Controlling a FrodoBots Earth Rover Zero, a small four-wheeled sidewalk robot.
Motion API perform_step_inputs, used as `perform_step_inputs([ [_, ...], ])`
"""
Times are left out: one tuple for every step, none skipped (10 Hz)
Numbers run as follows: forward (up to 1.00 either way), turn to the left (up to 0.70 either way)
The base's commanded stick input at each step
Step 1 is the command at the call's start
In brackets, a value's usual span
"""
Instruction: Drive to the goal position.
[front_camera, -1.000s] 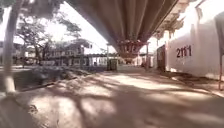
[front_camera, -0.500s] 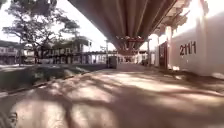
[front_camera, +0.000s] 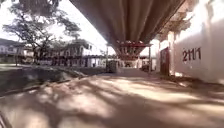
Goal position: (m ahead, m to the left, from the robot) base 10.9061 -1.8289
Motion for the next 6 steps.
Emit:
perform_step_inputs([
  [0.70,0.00],
  [0.70,0.00],
  [0.70,0.00],
  [0.70,0.00],
  [0.70,0.00],
  [0.70,0.00],
])
